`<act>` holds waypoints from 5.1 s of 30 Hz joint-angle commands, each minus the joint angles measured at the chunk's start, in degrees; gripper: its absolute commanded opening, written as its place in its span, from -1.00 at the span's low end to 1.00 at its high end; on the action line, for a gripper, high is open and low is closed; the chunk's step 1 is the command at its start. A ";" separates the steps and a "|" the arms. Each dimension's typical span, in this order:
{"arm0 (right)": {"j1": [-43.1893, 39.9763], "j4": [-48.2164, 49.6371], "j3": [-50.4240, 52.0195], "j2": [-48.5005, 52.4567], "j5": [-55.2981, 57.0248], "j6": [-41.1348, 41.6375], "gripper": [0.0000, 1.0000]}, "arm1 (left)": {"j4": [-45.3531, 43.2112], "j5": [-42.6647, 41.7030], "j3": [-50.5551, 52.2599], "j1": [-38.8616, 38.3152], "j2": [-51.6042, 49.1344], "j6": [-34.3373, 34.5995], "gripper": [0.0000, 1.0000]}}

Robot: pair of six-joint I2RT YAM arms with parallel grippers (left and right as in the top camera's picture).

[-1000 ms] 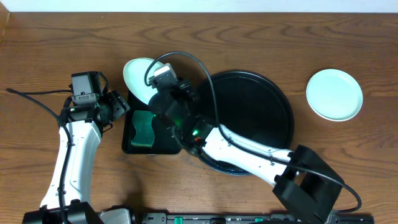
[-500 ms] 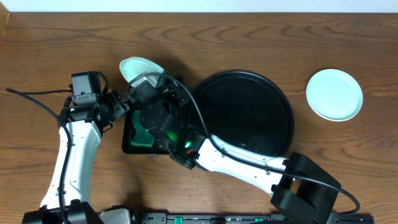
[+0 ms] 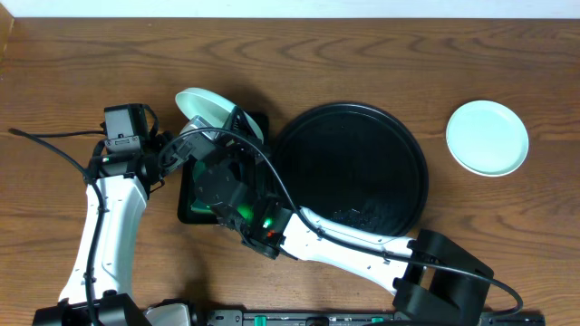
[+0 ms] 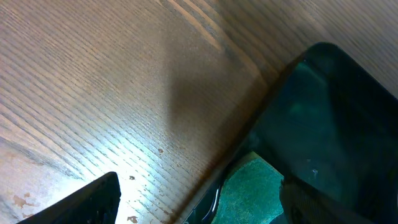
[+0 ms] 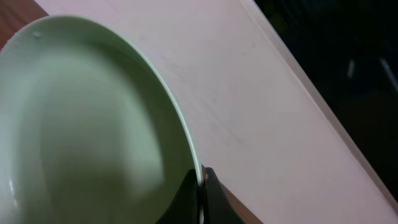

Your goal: Clean dirty plates on tray and stack at the side

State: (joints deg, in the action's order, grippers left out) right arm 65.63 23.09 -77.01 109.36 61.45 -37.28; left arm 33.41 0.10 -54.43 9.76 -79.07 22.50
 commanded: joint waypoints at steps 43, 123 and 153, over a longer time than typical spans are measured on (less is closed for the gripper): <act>0.48 0.28 -1.22 -1.36 4.74 -2.45 -0.98 | 0.15 -0.09 -1.14 0.20 0.28 0.09 0.65; 0.17 -13.22 -1.20 -1.36 4.48 14.95 -0.98 | 0.15 -0.09 -1.14 0.20 0.28 0.09 0.65; -4.15 -24.15 -1.20 -1.36 4.61 22.25 -0.98 | 0.17 -0.09 -1.14 0.20 0.28 0.11 0.65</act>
State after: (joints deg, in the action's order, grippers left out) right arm 62.17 -1.13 -77.10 109.36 64.99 -16.67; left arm 33.41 -0.05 -54.43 9.76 -79.07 22.50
